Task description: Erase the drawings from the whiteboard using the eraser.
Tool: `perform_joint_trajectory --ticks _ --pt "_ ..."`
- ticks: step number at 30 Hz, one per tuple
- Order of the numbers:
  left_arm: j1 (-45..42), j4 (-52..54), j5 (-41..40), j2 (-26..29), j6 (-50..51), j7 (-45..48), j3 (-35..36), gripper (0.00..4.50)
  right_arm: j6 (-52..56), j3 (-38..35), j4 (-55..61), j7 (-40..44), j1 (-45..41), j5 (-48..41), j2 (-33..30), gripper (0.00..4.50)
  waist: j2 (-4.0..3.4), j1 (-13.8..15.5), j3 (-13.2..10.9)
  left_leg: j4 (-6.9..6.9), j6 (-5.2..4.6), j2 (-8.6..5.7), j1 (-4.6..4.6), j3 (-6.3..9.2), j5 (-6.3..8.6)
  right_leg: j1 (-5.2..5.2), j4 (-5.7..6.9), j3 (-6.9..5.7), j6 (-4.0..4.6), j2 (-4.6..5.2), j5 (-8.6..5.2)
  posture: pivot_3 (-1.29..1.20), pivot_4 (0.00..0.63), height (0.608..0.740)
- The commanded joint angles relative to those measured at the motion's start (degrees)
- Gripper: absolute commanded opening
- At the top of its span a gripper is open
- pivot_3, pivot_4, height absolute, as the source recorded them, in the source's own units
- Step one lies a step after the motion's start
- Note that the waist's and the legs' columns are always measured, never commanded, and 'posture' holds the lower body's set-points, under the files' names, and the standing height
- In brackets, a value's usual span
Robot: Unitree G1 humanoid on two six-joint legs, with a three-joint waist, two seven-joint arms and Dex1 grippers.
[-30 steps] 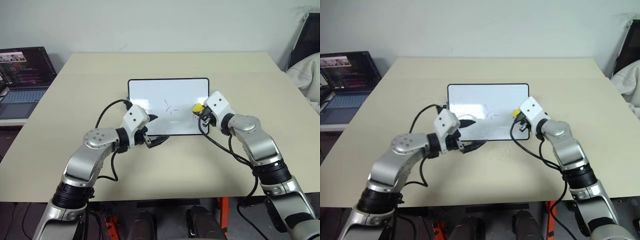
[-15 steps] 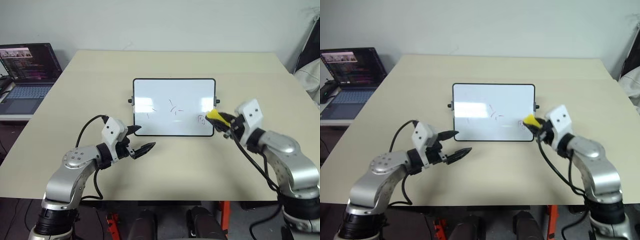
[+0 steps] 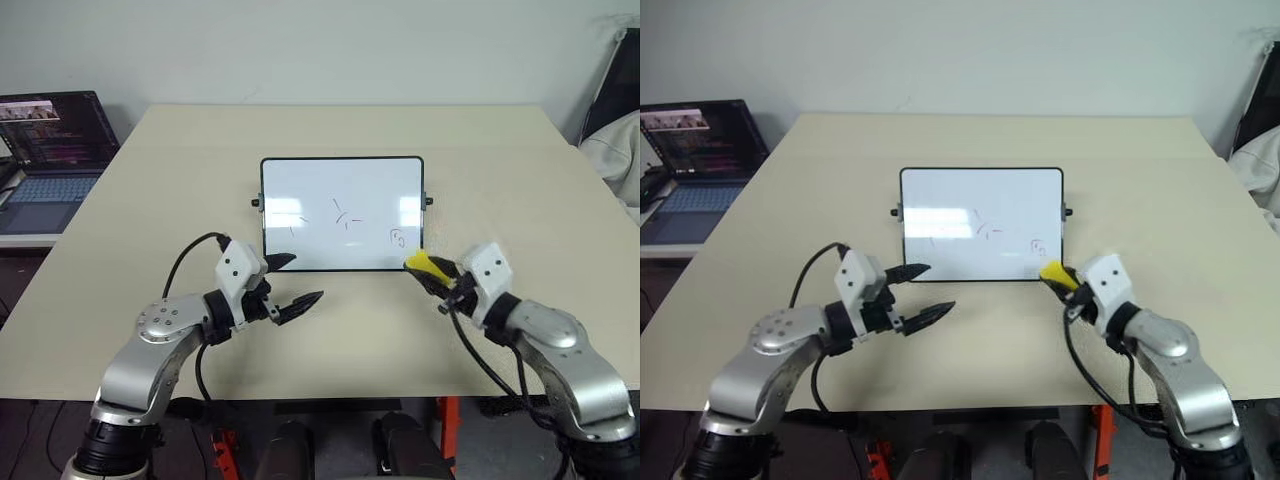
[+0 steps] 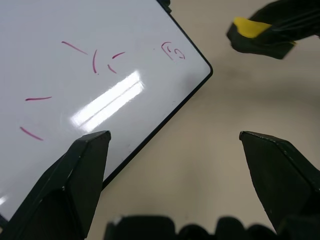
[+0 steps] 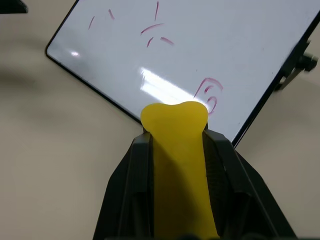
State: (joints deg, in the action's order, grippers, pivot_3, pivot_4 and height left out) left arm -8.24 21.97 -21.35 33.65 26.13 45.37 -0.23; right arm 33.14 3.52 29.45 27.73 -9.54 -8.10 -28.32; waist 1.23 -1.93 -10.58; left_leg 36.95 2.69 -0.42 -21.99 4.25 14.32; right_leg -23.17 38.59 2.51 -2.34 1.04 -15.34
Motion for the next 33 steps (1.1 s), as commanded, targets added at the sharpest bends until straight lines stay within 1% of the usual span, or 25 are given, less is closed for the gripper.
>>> perform_joint_trajectory --ticks 1,4,7,10,13,21,23,25,26,27,31,33 --pt "-1.41 0.43 0.43 0.31 -1.45 0.75 -1.11 4.5 -4.23 3.41 -5.26 -4.59 -6.22 6.03 2.01 1.01 0.0 0.05 0.0 0.0 0.0 -0.01 -0.01 0.01 0.0 0.0 0.0 -0.01 0.0 0.0 0.0 0.0 0.15 0.74" --pt "-1.58 -0.35 0.54 0.5 -2.15 1.35 -1.53 4.5 -6.65 5.03 -10.77 -6.84 -10.72 9.13 3.91 1.01 0.01 0.09 0.0 -0.02 0.0 -0.02 -0.03 0.02 0.0 -0.01 0.0 -0.01 0.24 0.01 0.14 0.0 0.15 0.74" --pt "-1.25 -1.54 0.85 0.6 -3.46 2.15 -1.74 4.5 -10.06 5.83 -18.19 -8.52 -14.9 10.84 6.4 1.01 0.01 0.08 0.0 -0.04 0.01 -0.03 -0.04 0.02 0.01 -0.01 -0.02 -0.03 0.29 0.02 0.17 0.0 0.15 0.74" --pt "-1.24 -2.29 1.11 0.54 -4.27 2.67 -1.87 4.5 -13.73 5.93 -24.36 -9.88 -16.46 12.38 7.89 1.01 0.01 0.08 0.0 -0.05 0.01 -0.03 -0.05 0.03 0.01 -0.02 -0.02 -0.04 0.31 0.03 0.18 0.0 0.15 0.74" --pt "-1.33 -2.57 1.28 0.36 -4.64 2.94 -1.94 4.5 -16.1 7.14 -29.08 -8.91 -15.0 13.76 7.5 1.01 0.01 0.09 0.0 -0.05 0.0 -0.04 -0.06 0.03 0.01 -0.02 -0.01 -0.05 0.31 0.04 0.18 0.0 0.15 0.74" --pt "-1.87 -2.65 1.36 -0.23 -4.53 2.64 -2.04 4.5 -12.1 9.96 -28.1 -2.56 -9.18 14.28 5.7 1.01 0.18 -0.04 0.13 0.02 -0.02 0.01 0.17 0.03 0.0 0.16 0.04 -0.02 0.27 0.01 0.16 0.0 0.15 0.74" --pt "-2.04 -2.74 1.34 -0.3 -4.56 2.66 -2.08 4.5 -10.92 10.38 -26.8 -1.64 -8.44 14.41 5.35 1.01 0.19 -0.04 0.13 0.04 -0.04 0.02 0.36 0.03 -0.02 0.39 0.03 -0.03 0.13 0.01 0.08 0.0 0.15 0.74" --pt "-2.25 -2.98 1.29 -0.33 -4.56 2.72 -2.07 4.5 -11.32 9.1 -25.72 -2.87 -9.19 14.25 6.05 1.0 0.19 -0.05 0.13 0.03 -0.05 0.05 0.77 0.06 -0.02 0.83 -0.04 -0.05 0.11 0.01 0.03 0.0 0.15 0.74" --pt "-2.31 -3.09 1.32 -0.3 -4.62 2.79 -2.09 4.5 -12.0 7.83 -25.04 -3.99 -10.25 13.69 6.89 1.0 0.19 -0.03 0.12 0.0 -0.04 0.06 1.0 0.06 -0.02 1.02 -0.04 -0.01 0.39 0.02 -0.15 0.0 0.15 0.74" --pt "-2.34 -3.16 1.34 -0.27 -4.67 2.85 -2.12 4.5 -12.34 6.68 -24.55 -5.12 -11.35 13.35 7.63 1.0 0.2 -0.03 0.12 0.0 -0.05 0.06 1.06 0.07 -0.02 1.08 -0.04 -0.01 0.47 0.03 -0.21 0.0 0.15 0.74" --pt "-2.35 -3.18 1.18 -0.41 -4.61 3.03 -2.4 4.5 -13.07 2.97 -25.99 -10.48 -15.71 14.32 9.31 1.0 0.18 0.02 0.06 0.0 -0.04 0.06 0.99 0.08 -0.02 0.95 0.0 0.05 0.45 0.01 -0.19 0.0 0.15 0.74" --pt "-2.31 -3.16 1.23 -0.52 -4.66 2.98 -2.65 4.5 -13.08 3.05 -26.99 -10.64 -16.41 14.47 9.29 1.0 0.18 0.05 0.06 -0.07 -0.03 0.03 0.91 0.07 -0.01 0.91 -0.05 0.0 0.17 0.01 -0.03 0.0 0.15 0.74"
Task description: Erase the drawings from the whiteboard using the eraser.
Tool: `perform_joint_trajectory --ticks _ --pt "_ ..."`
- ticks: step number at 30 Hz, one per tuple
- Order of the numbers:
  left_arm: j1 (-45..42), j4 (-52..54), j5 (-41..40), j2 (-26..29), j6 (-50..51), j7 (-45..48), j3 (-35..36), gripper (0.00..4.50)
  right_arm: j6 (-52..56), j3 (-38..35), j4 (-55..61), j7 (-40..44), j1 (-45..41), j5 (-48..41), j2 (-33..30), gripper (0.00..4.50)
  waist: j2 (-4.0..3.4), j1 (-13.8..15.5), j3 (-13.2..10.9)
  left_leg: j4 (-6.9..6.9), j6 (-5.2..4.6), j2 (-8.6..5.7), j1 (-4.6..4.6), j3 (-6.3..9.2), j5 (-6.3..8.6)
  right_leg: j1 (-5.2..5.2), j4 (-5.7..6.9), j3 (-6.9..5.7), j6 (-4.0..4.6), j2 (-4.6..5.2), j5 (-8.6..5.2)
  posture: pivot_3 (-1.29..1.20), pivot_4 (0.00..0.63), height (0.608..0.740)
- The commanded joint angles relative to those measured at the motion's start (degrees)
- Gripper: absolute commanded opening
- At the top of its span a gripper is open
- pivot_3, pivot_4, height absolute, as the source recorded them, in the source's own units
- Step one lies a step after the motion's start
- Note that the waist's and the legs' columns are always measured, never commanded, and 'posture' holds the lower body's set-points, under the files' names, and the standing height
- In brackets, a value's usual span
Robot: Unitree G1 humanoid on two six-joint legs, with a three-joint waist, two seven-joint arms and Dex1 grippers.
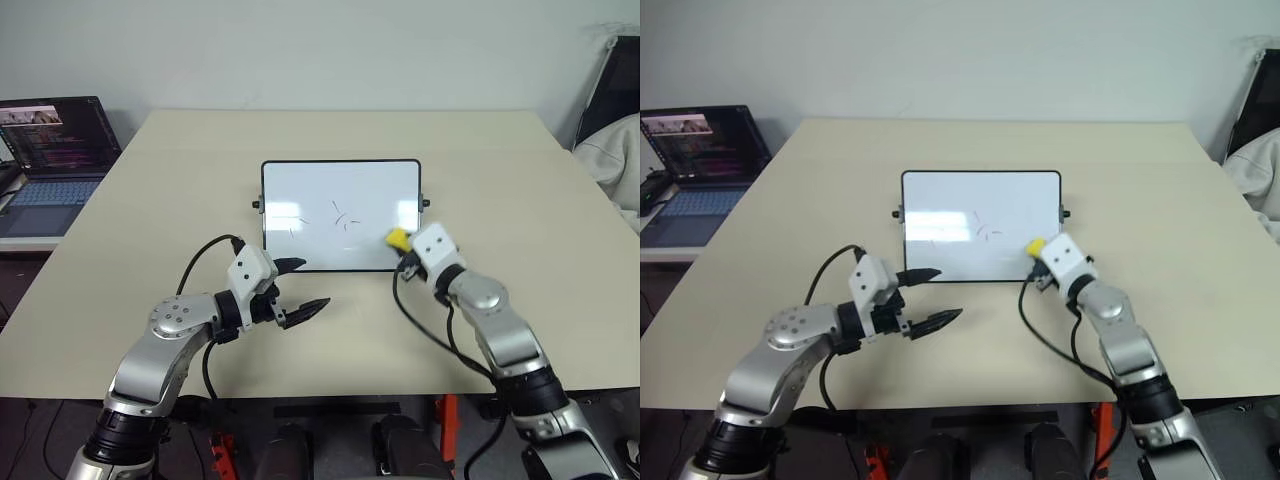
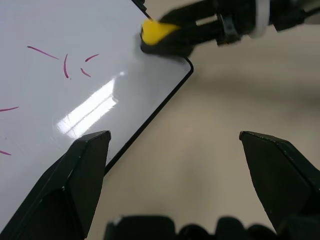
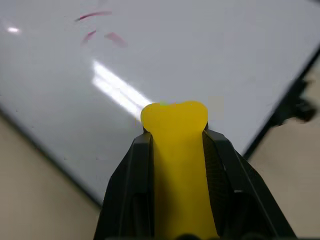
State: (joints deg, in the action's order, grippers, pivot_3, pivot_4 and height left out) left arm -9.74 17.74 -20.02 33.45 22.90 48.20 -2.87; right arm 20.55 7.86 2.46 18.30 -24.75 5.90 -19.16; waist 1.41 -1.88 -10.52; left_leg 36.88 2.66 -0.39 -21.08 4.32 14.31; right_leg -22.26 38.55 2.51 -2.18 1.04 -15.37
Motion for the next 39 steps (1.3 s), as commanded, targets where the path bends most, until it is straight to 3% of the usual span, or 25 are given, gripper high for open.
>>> perform_joint_trajectory --ticks 1,9,14,19,24,34,39 --pt "-0.81 1.1 -0.07 -0.43 -1.42 0.07 -0.18 4.5 -0.24 -1.06 -0.47 -1.13 -1.35 0.61 0.19 1.0 0.0 0.0 0.0 -0.05 0.02 0.0 -0.04 0.0 0.01 -0.01 -0.04 -0.03 -0.02 0.0 -0.02 0.0 0.15 0.74" --pt "-0.72 1.42 -0.07 -0.66 -1.25 -0.19 -0.41 4.5 7.74 5.12 1.92 6.68 3.59 2.86 -5.03 1.0 0.03 -0.08 0.04 -0.11 0.07 0.08 -0.15 0.17 0.19 0.04 -0.44 -0.11 0.21 0.03 0.06 0.0 0.15 0.74" --pt "-0.94 1.55 -0.15 -0.7 -1.04 -0.31 -0.47 4.5 7.39 9.49 5.79 11.08 6.55 5.46 -9.77 1.0 0.06 -0.09 0.06 -0.08 0.06 0.07 -0.06 0.19 0.18 0.19 -0.54 -0.1 -0.13 0.05 -0.06 0.0 0.15 0.74" --pt "-1.31 1.22 -0.17 -0.73 -1.09 -0.14 -0.56 4.5 4.26 5.06 4.87 5.34 3.81 5.26 -6.86 1.0 0.06 -0.16 0.05 -0.04 0.03 0.11 0.04 0.18 0.16 0.25 -0.52 -0.05 0.14 0.07 -0.2 0.0 0.15 0.74" --pt "-1.43 1.07 -0.26 -0.57 -1.08 0.01 -0.57 4.5 3.07 0.75 3.91 0.76 0.94 4.93 -4.11 1.0 0.05 0.0 0.03 -0.04 0.02 0.05 -0.04 0.17 0.14 0.18 -0.5 -0.02 -0.19 0.04 0.0 0.0 0.15 0.74" --pt "-1.24 1.69 -0.4 -0.55 -0.7 -0.38 -0.45 4.5 10.09 8.31 7.3 12.37 7.14 5.41 -9.73 1.0 0.08 -0.04 0.05 -0.08 0.01 0.05 -0.35 0.29 0.2 0.02 -0.73 -0.15 -0.16 0.08 0.02 0.0 0.15 0.74" --pt "-1.31 1.75 -0.53 -0.64 -0.5 -0.57 -0.39 4.5 10.08 7.3 8.12 11.46 6.1 5.8 -8.99 1.0 0.08 -0.17 0.05 -0.03 -0.01 0.11 -0.22 0.27 0.18 0.07 -0.63 -0.1 -0.14 0.09 0.02 0.0 0.15 0.74"
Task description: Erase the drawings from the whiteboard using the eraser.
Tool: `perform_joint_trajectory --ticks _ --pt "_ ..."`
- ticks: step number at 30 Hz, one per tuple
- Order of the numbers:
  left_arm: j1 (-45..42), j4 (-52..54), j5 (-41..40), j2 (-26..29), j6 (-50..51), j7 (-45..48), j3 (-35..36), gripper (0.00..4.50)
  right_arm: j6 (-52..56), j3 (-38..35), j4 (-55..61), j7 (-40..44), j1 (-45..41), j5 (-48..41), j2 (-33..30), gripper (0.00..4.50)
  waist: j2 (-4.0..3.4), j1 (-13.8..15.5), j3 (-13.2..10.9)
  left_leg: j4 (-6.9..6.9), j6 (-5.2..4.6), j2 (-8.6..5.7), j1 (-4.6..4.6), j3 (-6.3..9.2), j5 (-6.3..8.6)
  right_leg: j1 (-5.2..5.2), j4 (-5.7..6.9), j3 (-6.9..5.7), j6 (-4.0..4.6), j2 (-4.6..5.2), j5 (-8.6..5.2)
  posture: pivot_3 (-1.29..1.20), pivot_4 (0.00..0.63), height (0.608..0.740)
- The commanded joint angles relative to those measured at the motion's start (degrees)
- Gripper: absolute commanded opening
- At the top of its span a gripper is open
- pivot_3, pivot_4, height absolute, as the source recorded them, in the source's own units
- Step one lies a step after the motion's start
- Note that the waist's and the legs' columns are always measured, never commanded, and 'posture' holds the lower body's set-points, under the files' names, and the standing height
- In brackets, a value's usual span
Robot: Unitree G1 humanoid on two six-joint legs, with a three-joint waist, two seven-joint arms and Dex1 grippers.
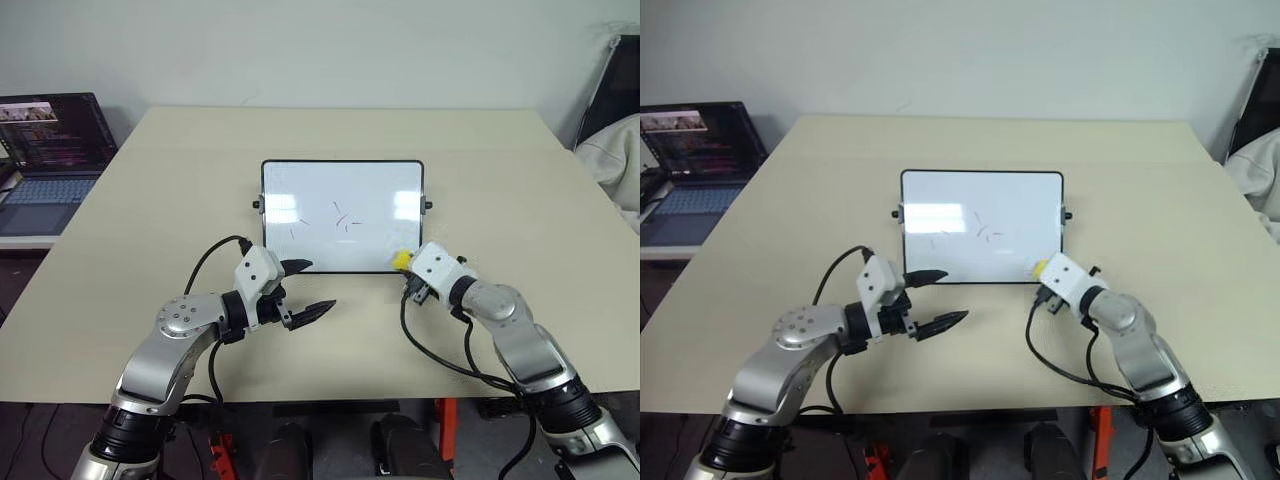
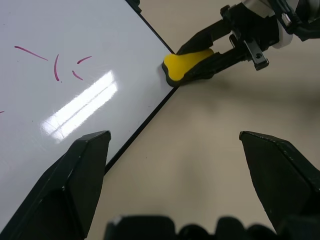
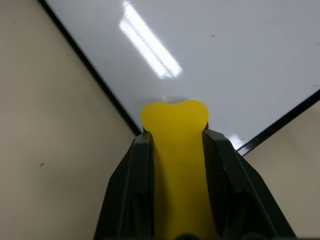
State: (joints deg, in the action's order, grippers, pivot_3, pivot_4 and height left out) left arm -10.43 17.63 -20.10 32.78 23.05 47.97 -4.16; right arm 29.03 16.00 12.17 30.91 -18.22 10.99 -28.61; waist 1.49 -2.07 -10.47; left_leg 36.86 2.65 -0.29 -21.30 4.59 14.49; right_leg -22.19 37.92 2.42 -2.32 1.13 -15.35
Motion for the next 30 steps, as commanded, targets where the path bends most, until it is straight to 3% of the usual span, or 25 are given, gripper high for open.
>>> perform_joint_trajectory --ticks 1,10,18,25,30 --pt "-0.6 1.91 -0.49 -0.01 -0.57 -0.46 0.97 4.5 1.27 -2.15 -1.37 -2.19 -1.17 0.2 1.29 1.0 0.0 0.03 0.0 0.01 -0.01 0.0 0.0 0.0 -0.01 0.01 0.0 0.0 0.02 0.0 -0.01 0.0 0.15 0.74" --pt "1.71 1.15 -2.38 -1.1 1.39 -5.21 6.35 4.5 6.93 -15.0 13.91 2.2 -0.06 -17.85 7.13 1.0 -0.06 0.33 -0.05 -0.03 0.02 -0.06 -0.67 0.09 0.01 -0.6 0.01 -0.06 0.2 0.0 0.2 0.0 0.15 0.74" --pt "5.95 4.51 -2.44 -3.64 1.12 -11.96 10.31 4.5 7.55 -16.43 22.03 5.51 8.78 -27.34 5.8 1.0 -0.07 0.43 -0.06 -0.01 0.04 -0.08 -1.25 0.07 0.23 -1.09 -0.1 -0.06 0.18 0.16 0.15 0.0 0.15 0.74" --pt "5.26 8.78 -2.83 -4.27 4.81 -17.21 10.85 4.5 0.74 -11.31 17.63 4.24 7.71 -25.07 6.99 1.0 -0.07 0.25 -0.05 0.06 0.03 -0.06 -1.12 0.04 0.22 -1.04 0.04 -0.06 0.17 0.04 0.15 0.0 0.15 0.74" --pt "3.97 9.85 -3.53 -3.5 7.15 -18.37 11.78 4.5 -5.71 -8.03 9.6 0.33 0.38 -19.67 9.58 1.0 -0.07 0.16 -0.05 0.09 0.03 -0.08 -1.09 0.01 0.21 -1.03 0.08 -0.06 0.17 -0.07 0.15 0.0 0.15 0.74"
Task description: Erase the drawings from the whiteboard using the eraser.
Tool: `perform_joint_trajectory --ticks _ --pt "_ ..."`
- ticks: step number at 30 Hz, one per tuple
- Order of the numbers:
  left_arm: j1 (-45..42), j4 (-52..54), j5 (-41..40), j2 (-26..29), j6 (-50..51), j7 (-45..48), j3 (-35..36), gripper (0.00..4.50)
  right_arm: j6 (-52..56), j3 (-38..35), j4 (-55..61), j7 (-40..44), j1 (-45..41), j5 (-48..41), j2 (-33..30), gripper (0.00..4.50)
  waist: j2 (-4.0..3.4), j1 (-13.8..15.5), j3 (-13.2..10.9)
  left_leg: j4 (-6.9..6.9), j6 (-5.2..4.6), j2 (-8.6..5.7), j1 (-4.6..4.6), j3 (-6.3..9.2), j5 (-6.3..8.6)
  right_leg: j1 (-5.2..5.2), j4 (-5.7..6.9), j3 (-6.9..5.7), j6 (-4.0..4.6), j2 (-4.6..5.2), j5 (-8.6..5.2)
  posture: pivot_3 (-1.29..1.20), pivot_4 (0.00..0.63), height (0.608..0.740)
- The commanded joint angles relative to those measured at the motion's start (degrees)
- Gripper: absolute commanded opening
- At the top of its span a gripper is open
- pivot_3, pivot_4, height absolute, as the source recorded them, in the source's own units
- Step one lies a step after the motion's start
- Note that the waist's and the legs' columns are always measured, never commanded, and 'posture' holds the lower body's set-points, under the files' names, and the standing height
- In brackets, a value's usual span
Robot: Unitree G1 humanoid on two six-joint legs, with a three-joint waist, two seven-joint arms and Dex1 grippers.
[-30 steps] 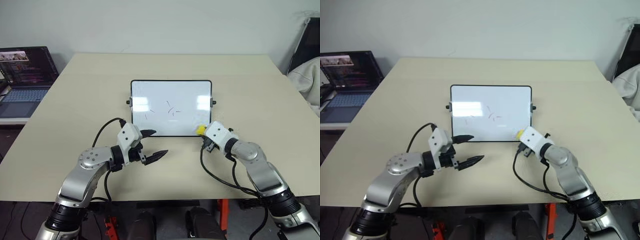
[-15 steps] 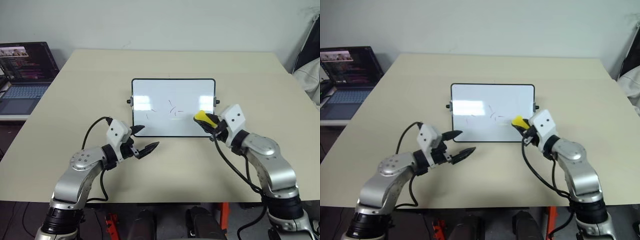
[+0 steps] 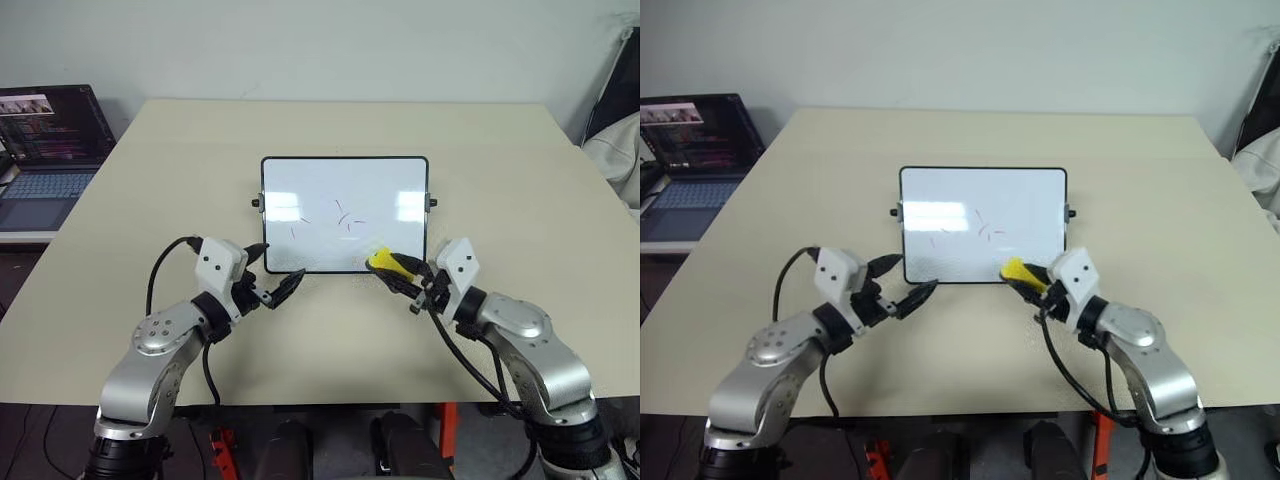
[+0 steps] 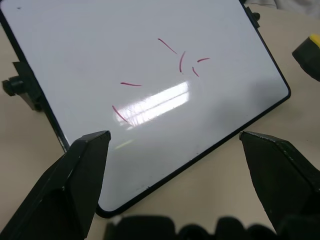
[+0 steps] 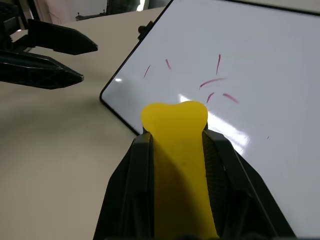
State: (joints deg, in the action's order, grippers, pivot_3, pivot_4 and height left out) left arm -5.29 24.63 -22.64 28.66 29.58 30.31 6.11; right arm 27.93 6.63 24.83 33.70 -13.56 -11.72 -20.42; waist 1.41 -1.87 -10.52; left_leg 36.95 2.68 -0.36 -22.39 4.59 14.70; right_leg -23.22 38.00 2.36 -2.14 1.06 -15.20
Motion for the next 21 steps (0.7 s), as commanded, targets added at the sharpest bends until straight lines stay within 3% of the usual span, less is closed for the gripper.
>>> perform_joint_trajectory --ticks 1,5,13,21 --pt "-1.34 2.92 -0.85 0.71 0.78 -0.79 1.44 4.5 -6.15 2.33 -5.88 -3.44 -6.53 5.08 1.75 1.0 0.0 -0.06 0.0 0.0 0.0 0.01 0.01 -0.01 0.0 0.0 0.01 0.02 0.0 0.0 0.0 0.0 0.15 0.74" --pt "-1.59 3.41 -0.47 0.5 1.28 -1.07 0.65 4.5 -13.17 6.07 -18.58 -6.0 -15.66 12.45 2.29 1.0 0.0 0.03 0.0 0.0 0.01 -0.03 0.01 -0.04 0.0 0.0 0.02 0.01 0.01 0.0 0.01 0.0 0.15 0.74" --pt "-1.33 1.5 -0.08 0.84 -0.35 0.54 0.21 4.5 -22.46 7.24 -43.3 -10.75 -31.31 17.95 8.01 1.0 0.0 0.01 0.0 -0.04 0.03 -0.03 -0.01 -0.04 0.0 -0.03 0.02 0.02 0.04 0.04 0.02 0.0 0.15 0.74" --pt "-0.28 -0.92 0.74 0.45 -3.42 2.04 0.07 4.5 -21.24 12.16 -51.19 -4.43 -30.33 21.9 7.23 1.0 0.02 0.0 0.06 0.0 0.02 -0.03 0.14 -0.06 0.01 0.06 0.09 0.06 0.05 0.08 0.03 0.0 0.15 0.74"
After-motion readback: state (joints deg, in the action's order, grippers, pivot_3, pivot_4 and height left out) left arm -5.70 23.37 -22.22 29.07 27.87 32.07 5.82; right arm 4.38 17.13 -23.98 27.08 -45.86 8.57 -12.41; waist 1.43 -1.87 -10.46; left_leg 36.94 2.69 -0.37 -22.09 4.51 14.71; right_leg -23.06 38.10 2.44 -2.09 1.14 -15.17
